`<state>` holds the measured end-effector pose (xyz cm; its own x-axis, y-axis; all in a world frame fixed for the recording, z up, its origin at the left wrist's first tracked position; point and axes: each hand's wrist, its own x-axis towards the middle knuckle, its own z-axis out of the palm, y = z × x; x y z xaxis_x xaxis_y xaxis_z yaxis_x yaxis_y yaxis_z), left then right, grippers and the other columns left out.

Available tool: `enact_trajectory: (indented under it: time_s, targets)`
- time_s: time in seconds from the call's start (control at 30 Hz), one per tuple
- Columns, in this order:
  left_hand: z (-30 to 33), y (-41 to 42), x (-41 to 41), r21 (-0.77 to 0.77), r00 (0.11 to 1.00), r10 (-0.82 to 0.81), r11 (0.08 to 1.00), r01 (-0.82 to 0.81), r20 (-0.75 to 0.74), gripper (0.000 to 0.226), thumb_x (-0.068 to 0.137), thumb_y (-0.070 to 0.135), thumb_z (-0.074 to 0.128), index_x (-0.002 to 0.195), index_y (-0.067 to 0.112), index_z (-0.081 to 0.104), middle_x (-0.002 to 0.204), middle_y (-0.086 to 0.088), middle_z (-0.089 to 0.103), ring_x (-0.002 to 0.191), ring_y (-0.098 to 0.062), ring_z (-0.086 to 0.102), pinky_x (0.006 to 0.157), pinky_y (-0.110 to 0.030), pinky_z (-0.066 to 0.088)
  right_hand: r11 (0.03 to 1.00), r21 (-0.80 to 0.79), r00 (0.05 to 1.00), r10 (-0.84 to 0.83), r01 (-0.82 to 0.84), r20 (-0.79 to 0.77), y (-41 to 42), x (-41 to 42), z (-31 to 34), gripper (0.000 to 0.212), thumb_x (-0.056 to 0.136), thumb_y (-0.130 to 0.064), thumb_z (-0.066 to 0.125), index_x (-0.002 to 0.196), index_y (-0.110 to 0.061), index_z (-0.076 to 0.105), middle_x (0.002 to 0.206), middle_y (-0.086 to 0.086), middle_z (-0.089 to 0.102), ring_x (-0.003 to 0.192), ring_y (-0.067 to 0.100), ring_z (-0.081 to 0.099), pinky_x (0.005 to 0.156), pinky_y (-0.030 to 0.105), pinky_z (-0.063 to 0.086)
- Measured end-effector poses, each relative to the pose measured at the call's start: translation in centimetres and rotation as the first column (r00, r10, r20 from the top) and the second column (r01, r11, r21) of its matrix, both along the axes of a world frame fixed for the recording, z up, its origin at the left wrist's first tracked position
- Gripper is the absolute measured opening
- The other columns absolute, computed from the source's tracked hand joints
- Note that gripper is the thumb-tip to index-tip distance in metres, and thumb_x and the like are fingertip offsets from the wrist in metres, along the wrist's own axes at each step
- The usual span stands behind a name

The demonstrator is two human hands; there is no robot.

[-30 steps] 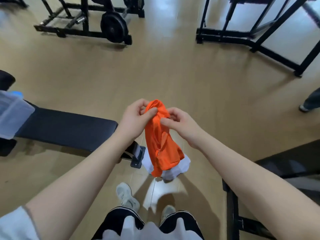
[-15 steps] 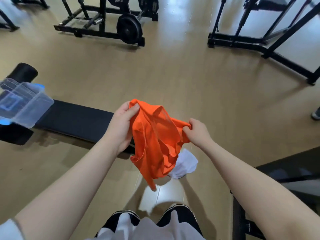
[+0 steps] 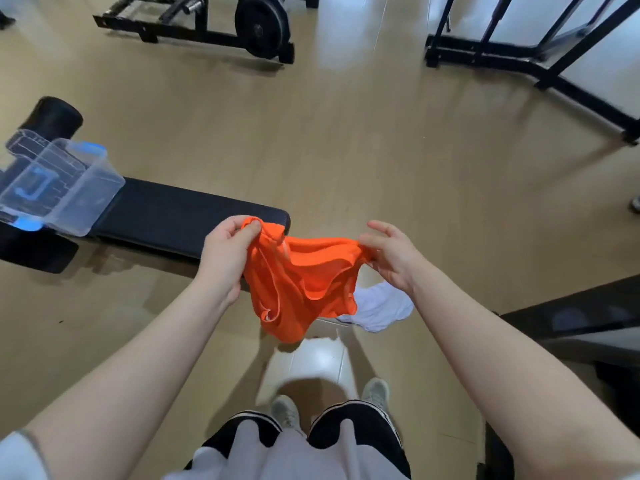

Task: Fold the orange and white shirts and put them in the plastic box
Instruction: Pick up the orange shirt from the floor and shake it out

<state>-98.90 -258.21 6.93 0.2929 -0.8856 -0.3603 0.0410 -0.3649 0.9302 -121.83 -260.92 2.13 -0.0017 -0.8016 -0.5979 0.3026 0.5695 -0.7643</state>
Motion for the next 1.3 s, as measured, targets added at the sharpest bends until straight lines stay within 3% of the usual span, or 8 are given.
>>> enact_trajectory:
  time_s: [0.2, 0.33, 0.4, 0.57, 0.73, 0.97, 1.1, 1.3]
  targets:
    - [-1.9, -0.3, 3.2, 0.051, 0.989, -0.082, 0.996, 0.077, 0.123, 0.016, 0.085, 0.013, 0.050, 0.073, 0.020, 0.058, 0.068, 0.000, 0.056, 0.061, -0.013, 0.049, 0.058, -0.028, 0.040, 0.877, -0.062, 0.769, 0.382, -0.476, -0.513, -0.2, 2.8, 0.6, 0.053, 0.072, 0.022, 0.050, 0.117, -0.005, 0.055, 0.104, 0.008, 0.056, 0.087, 0.016, 0.054, 0.076, 0.027, 0.046]
    - [-2.9, -1.3, 4.0, 0.055, 0.984, -0.057, 0.997, 0.048, 0.171, 0.019, 0.088, 0.017, 0.046, 0.076, 0.025, 0.057, 0.073, 0.002, 0.056, 0.068, -0.016, 0.050, 0.061, -0.030, 0.041, 0.517, 0.276, -0.021, 0.444, -0.810, -0.896, -1.9, 2.5, 0.5, 0.030, 0.081, 0.006, 0.047, 0.105, -0.002, 0.063, 0.098, 0.013, 0.056, 0.088, 0.026, 0.057, 0.073, 0.029, 0.043]
    - [-3.3, -2.1, 4.1, 0.051, 0.974, -0.054, 0.998, 0.044, 0.220, 0.021, 0.090, 0.017, 0.043, 0.078, 0.028, 0.056, 0.078, 0.003, 0.058, 0.071, -0.017, 0.052, 0.065, -0.031, 0.043, 0.547, 0.344, -0.168, 0.346, -0.763, -0.923, -3.1, 1.8, -0.3, 0.026, 0.082, 0.002, 0.045, 0.099, -0.003, 0.063, 0.102, 0.019, 0.062, 0.093, 0.033, 0.060, 0.073, 0.034, 0.047]
    - [-4.4, -3.7, 2.8, 0.056, 0.955, -0.104, 0.994, 0.092, 0.279, 0.028, 0.086, 0.005, 0.040, 0.077, 0.026, 0.054, 0.069, -0.001, 0.055, 0.061, -0.018, 0.047, 0.055, -0.029, 0.039, 0.815, -0.024, 0.372, 0.238, -0.579, -0.897, -6.3, 0.2, -2.2, 0.007, 0.090, -0.008, 0.047, 0.088, -0.009, 0.053, 0.083, 0.014, 0.061, 0.077, 0.026, 0.053, 0.066, 0.032, 0.034]
    - [-4.5, -6.8, 0.3, 0.121, 0.945, -0.157, 0.985, 0.126, 0.289, 0.035, 0.081, -0.002, 0.033, 0.071, 0.022, 0.057, 0.071, -0.009, 0.055, 0.062, -0.023, 0.047, 0.059, -0.033, 0.041, 0.968, -0.080, 0.917, 0.196, -0.237, -0.347, -10.2, -0.5, -1.8, 0.005, 0.095, -0.012, 0.042, 0.095, -0.017, 0.043, 0.076, 0.004, 0.052, 0.062, 0.014, 0.049, 0.061, 0.027, 0.045]
    - [-3.9, -11.3, -3.9, 0.117, 0.953, 0.012, 0.992, -0.050, 0.303, 0.018, 0.084, 0.014, 0.049, 0.072, 0.026, 0.055, 0.080, 0.006, 0.055, 0.076, -0.017, 0.050, 0.054, -0.026, 0.039, 0.929, 0.005, 0.923, 0.368, -0.370, -0.115, -16.1, -2.6, -0.5, 0.025, 0.080, -0.004, 0.048, 0.094, -0.023, 0.040, 0.078, 0.004, 0.041, 0.062, 0.015, 0.040, 0.057, 0.028, 0.034]
    - [-4.2, -12.0, -5.3, 0.098, 0.916, 0.002, 0.994, -0.045, 0.401, 0.029, 0.079, 0.024, 0.066, 0.104, 0.029, 0.052, 0.094, 0.004, 0.055, 0.089, -0.016, 0.053, 0.075, -0.033, 0.047, 0.736, -0.050, 0.650, 0.560, -0.675, -0.514, -18.2, -4.5, -0.9, 0.028, 0.081, 0.003, 0.051, 0.097, -0.020, 0.051, 0.095, 0.010, 0.052, 0.076, 0.020, 0.048, 0.067, 0.027, 0.042]
    - [-4.0, -12.8, -7.0, 0.101, 0.797, -0.088, 0.994, 0.034, 0.598, 0.009, 0.079, 0.024, 0.068, 0.079, 0.022, 0.058, 0.074, 0.007, 0.059, 0.066, -0.005, 0.050, 0.057, -0.014, 0.037, 0.634, -0.139, 0.443, 0.352, -0.761, -0.824, -20.0, -7.4, -1.6, 0.016, 0.086, 0.000, 0.054, 0.095, 0.008, 0.064, 0.090, 0.015, 0.061, 0.093, 0.026, 0.049, 0.069, 0.025, 0.029]
